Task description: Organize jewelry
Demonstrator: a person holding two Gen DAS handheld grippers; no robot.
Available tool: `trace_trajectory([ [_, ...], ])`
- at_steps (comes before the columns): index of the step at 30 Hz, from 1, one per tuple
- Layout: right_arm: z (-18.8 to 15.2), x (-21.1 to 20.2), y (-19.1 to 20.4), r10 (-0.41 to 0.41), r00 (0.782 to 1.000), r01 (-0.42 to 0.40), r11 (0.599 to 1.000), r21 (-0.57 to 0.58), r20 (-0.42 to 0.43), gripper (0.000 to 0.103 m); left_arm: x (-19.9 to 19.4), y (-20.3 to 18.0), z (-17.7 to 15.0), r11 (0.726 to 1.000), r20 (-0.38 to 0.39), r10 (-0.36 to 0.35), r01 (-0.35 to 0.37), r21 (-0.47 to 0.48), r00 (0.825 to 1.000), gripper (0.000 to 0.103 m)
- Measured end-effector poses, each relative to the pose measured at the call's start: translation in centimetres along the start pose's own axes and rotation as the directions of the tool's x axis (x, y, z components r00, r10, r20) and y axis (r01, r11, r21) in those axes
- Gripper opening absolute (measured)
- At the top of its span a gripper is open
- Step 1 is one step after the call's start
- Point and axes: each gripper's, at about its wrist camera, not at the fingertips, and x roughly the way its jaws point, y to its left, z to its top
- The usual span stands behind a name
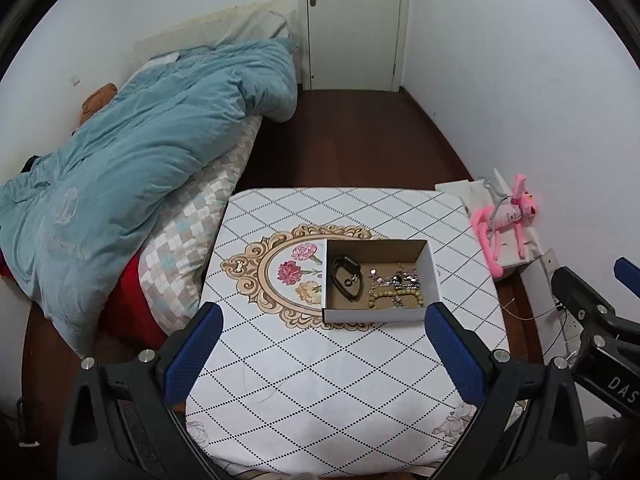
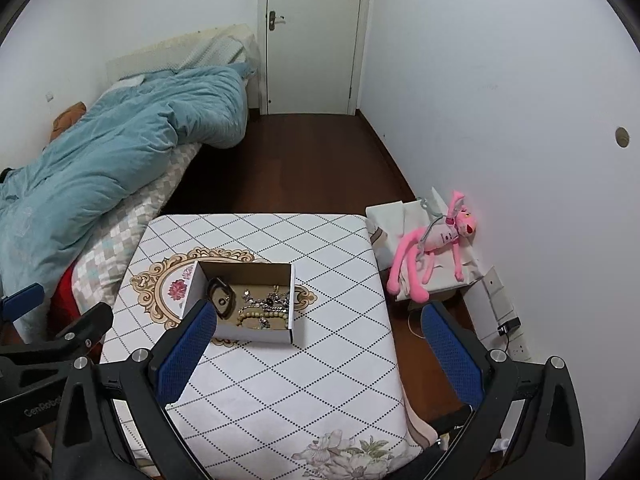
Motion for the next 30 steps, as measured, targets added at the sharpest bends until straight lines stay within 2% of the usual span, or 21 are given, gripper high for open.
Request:
trace_trajectory([
  [7, 0.8, 3.5, 0.4, 0.009, 0.998, -0.01, 1.0, -0.01, -0.061, 0.103, 2.2, -0.1, 0.4, 1.0, -0.049, 0.017, -0.017, 0.011, 0.999, 0.103],
  [14, 0.7, 5.4, 0.6, 0.013, 0.995, -0.014, 1.0, -0.01, -0.1, 0.103, 2.7, -0.3, 0.5, 1.0, -0.064, 0.019, -0.018, 0.019, 0.998, 0.103],
  [30, 0.2, 5.9, 0.8, 0.017, 0.992, -0.02, 1.0, -0.02, -0.124, 0.103, 3.0, 0.1, 0.1, 0.999, -0.066, 0.03, -0.029, 0.013, 0.997, 0.103],
])
